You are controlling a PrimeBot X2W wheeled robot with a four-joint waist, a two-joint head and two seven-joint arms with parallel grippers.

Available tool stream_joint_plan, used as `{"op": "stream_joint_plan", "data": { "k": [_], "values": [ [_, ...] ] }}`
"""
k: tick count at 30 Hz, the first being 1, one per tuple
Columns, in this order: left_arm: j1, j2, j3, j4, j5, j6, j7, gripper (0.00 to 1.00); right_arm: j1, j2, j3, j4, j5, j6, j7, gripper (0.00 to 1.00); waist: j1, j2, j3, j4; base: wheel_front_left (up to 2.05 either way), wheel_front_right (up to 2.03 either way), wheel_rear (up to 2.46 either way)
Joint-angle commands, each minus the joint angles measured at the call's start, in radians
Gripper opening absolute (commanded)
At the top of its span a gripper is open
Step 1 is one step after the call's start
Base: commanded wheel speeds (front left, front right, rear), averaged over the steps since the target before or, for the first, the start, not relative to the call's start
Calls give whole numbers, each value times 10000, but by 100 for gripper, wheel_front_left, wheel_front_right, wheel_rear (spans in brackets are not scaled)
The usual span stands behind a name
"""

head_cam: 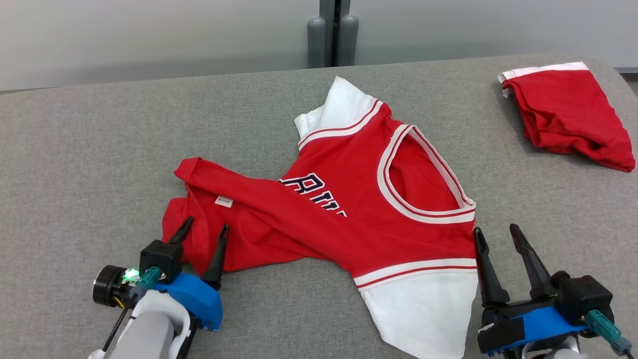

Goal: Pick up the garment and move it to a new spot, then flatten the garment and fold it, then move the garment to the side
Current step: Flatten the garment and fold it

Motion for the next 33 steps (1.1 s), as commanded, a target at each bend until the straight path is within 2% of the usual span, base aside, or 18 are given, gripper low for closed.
{"op": "stream_joint_plan", "data": {
  "k": [1,8,9,10,11,15,20,27,33],
  "values": [
    [-255,47,-6,69,-52,-17,-25,100,0,-20,7,8,82,4,-30,100,0,1,17,-27,0,0,0],
    [-808,43,236,1176,-157,-17,-24,100,-88,-20,80,-7,82,2,-30,100,0,1,114,-185,0,0,0],
    [-911,17,250,1346,-192,-17,-27,60,-79,-20,77,-7,76,2,-31,100,0,1,118,-197,0,0,0],
    [-1006,-5,263,1486,-212,-17,-26,33,-71,-20,73,-7,70,2,-30,100,0,1,118,-206,0,0,0],
    [-1079,-12,239,1573,-233,-17,-26,0,-65,-20,63,-8,68,2,-30,100,0,1,108,-214,0,0,0],
    [-1079,-78,252,1184,-275,-17,-26,0,79,-18,-57,-38,73,2,-30,100,0,1,0,-129,0,0,0],
    [-403,-172,448,-162,-559,-18,-24,0,282,-18,-45,-17,186,2,-30,100,0,1,-264,156,0,0,0],
    [1720,-184,768,-2550,-759,-16,-26,0,523,-18,-57,-30,213,4,-30,100,0,1,-594,811,0,0,0],
    [3600,-489,1110,-3563,-761,-16,-26,0,646,-23,-108,-10,139,4,-30,100,0,1,-743,1270,0,0,0]
  ]
}}
